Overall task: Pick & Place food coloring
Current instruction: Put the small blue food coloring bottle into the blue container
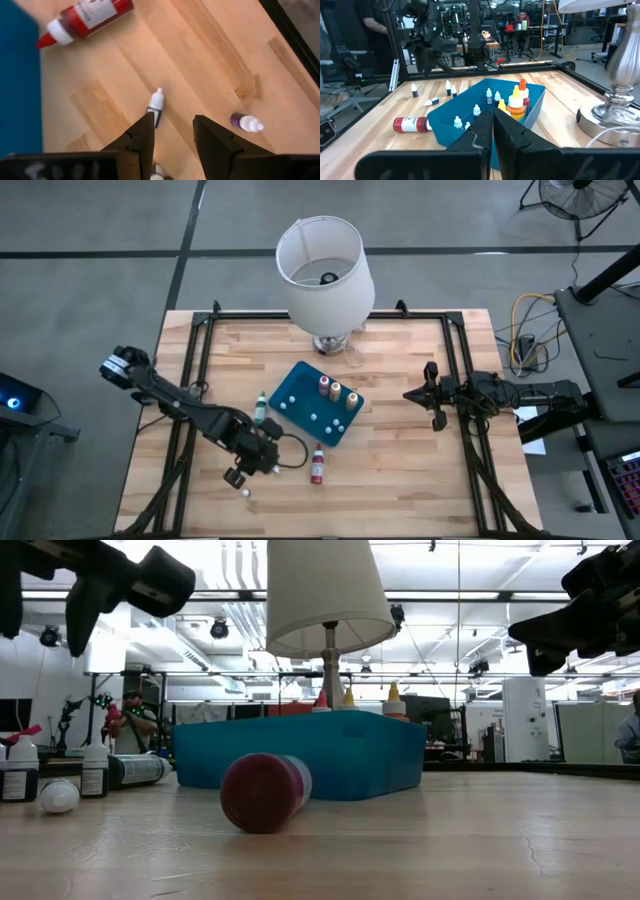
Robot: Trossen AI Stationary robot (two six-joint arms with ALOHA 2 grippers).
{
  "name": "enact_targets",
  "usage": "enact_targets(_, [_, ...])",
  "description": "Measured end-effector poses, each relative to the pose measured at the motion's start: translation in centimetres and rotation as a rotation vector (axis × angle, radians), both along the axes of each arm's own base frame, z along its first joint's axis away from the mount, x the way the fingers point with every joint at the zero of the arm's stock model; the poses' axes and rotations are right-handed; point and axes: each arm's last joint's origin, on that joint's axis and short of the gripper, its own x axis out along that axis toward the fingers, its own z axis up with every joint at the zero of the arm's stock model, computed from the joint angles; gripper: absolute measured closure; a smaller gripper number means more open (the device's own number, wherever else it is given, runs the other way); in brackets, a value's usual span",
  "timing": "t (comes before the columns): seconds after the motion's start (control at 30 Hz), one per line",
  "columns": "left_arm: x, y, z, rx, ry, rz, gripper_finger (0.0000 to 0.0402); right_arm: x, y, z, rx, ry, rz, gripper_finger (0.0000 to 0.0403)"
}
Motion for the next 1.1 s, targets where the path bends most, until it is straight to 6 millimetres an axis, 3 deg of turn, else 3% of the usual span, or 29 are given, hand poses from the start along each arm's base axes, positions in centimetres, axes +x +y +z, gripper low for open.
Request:
enact_targets(0.83, [3.1, -1.4, -7.1, 0.130, 0.140, -0.052, 0.0293, 0.0, 0.0, 0.0, 0.000, 0.000, 0.000, 0.0394])
enact_targets(1.1, [3.4, -1.4, -7.8, 0.141, 0.150, -0.044, 0.0293, 0.0, 0.0, 0.0, 0.000, 0.000, 0.000, 0.0394])
